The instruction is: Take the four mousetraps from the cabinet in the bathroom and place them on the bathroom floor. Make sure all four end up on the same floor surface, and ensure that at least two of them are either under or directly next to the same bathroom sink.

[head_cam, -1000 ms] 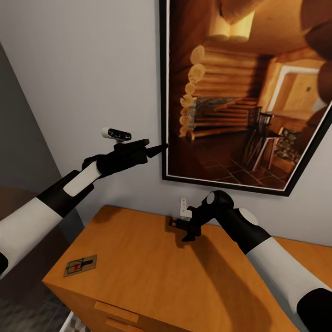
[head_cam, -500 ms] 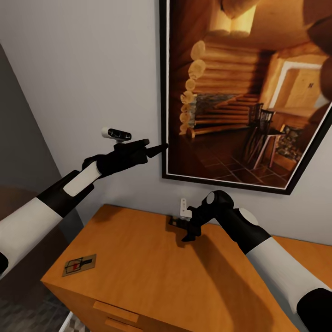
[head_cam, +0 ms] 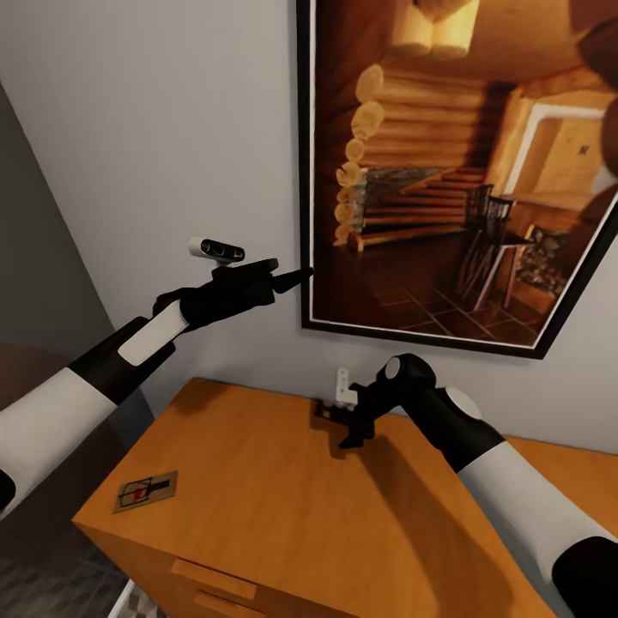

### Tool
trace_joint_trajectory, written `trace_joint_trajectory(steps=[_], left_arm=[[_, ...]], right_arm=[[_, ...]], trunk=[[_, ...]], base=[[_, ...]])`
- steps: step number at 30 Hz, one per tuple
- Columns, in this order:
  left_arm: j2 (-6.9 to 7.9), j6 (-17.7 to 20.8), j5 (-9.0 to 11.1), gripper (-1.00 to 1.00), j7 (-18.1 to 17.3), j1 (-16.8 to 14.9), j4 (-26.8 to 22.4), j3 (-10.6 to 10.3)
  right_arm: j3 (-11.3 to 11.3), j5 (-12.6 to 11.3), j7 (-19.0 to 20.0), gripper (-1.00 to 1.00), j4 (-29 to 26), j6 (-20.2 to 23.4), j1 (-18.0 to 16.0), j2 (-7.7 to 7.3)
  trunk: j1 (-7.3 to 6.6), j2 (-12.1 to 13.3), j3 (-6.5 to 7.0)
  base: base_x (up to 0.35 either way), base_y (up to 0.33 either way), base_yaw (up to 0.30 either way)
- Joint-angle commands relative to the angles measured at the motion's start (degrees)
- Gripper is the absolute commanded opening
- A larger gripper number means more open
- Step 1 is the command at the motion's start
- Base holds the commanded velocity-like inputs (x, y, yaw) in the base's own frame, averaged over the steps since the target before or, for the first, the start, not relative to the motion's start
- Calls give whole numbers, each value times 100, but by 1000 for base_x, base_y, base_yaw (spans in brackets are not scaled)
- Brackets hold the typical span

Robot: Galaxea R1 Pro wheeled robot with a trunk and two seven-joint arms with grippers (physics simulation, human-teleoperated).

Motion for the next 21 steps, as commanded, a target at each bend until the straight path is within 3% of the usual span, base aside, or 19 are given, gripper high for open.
trace_joint_trajectory(steps=[1,12,21], left_arm=[[5,53,60,100,-4,-11,2,-24],[6,53,61,100,-4,-12,8,-22],[4,53,61,100,-4,-11,12,-24]], right_arm=[[-13,15,18,100,-5,59,-6,-3],[-588,13,-7,100,304,70,-6,24],[-886,9,-37,100,527,70,-6,33]], trunk=[[23,-47,-26],[67,-127,-62],[67,-127,-62]], base=[[0,0,0],[0,0,0],[0,0,0]])
